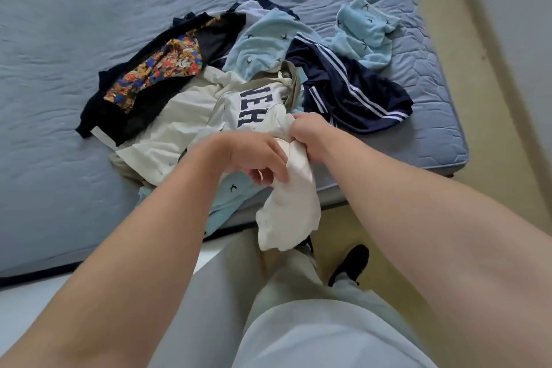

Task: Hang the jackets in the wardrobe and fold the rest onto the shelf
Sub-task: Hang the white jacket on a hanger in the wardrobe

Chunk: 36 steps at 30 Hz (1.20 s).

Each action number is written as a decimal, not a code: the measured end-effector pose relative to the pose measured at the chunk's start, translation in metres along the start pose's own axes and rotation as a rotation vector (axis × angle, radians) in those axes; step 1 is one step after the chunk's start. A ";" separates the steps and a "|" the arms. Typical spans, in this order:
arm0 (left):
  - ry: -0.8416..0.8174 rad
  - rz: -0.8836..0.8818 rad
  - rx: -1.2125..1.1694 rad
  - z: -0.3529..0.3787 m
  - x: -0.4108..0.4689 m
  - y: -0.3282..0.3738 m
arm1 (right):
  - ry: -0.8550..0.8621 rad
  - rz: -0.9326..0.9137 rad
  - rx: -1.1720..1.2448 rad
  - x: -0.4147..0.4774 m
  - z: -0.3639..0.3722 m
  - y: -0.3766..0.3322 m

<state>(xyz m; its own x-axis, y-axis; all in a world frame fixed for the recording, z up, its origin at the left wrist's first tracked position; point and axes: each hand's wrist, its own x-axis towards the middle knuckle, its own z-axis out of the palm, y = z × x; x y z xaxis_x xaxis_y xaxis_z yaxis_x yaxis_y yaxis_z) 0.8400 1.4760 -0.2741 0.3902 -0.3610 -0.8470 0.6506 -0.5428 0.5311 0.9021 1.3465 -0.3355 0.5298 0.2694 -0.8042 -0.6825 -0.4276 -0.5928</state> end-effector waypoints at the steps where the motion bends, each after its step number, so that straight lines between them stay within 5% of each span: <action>1: 0.046 -0.048 0.008 -0.002 -0.007 0.003 | -0.003 -0.064 -0.022 -0.007 -0.003 0.001; 6: 0.930 -0.118 -0.128 -0.020 -0.012 0.007 | 0.035 -0.311 -0.127 -0.064 -0.029 -0.007; 10: 1.241 -0.185 -0.143 -0.021 -0.006 0.015 | -0.051 -0.458 -0.217 -0.119 -0.041 -0.017; 15: 1.185 -0.373 -0.158 -0.010 0.004 0.025 | -0.081 -0.555 -0.336 -0.159 -0.046 -0.018; 20: 1.076 -0.367 -0.155 -0.003 0.001 0.012 | -0.055 -0.554 -0.328 -0.178 -0.069 -0.012; 26: 0.805 -0.139 -0.339 0.014 -0.010 -0.009 | 0.072 -0.533 -0.324 -0.193 -0.099 -0.010; 36: 0.758 0.515 -0.504 0.076 -0.070 0.102 | 0.233 -0.368 -0.495 -0.202 -0.143 -0.010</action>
<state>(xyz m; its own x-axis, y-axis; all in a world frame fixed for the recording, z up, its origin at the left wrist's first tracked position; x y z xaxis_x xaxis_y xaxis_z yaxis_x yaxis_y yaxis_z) 0.8293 1.3884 -0.1589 0.8901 0.2059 -0.4065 0.4185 -0.0161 0.9081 0.8742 1.1729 -0.1614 0.8174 0.3035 -0.4897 -0.1536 -0.7044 -0.6930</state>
